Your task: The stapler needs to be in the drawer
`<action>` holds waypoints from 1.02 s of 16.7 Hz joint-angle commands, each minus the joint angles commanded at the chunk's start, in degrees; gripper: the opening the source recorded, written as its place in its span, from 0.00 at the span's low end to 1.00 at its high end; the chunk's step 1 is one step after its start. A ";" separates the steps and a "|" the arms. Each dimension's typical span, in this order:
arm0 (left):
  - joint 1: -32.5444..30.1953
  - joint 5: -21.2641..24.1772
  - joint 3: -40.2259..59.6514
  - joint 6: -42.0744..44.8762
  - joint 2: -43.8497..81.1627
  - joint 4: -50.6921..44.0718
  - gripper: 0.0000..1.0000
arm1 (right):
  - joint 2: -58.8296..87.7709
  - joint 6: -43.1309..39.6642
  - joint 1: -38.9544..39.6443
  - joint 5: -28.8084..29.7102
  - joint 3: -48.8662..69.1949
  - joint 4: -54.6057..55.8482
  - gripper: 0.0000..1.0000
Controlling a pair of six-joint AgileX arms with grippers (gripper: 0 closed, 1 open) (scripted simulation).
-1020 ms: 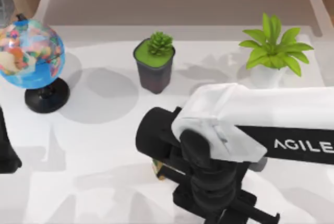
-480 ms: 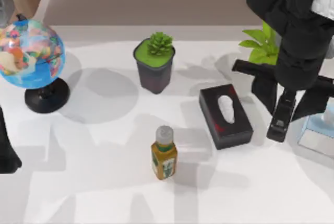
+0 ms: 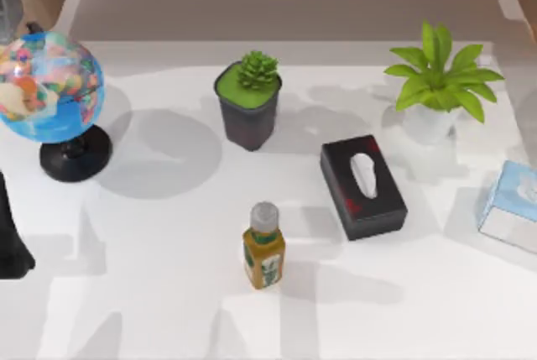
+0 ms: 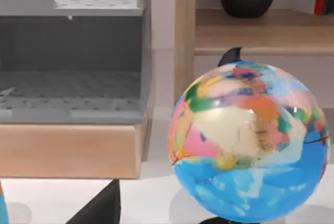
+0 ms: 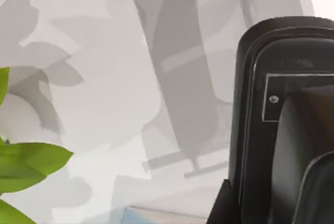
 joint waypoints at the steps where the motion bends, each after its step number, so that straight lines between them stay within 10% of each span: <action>1: 0.00 0.00 0.00 0.00 0.00 0.00 1.00 | 2.54 -4.58 -3.25 -0.25 3.55 0.10 0.00; 9: 0.00 0.00 0.00 0.00 0.00 0.00 1.00 | 25.68 -30.51 -16.93 -2.06 21.44 -2.20 0.00; 17: 0.00 0.00 0.00 0.00 0.00 0.00 1.00 | 30.78 -33.89 -17.21 -1.68 22.63 -4.83 0.00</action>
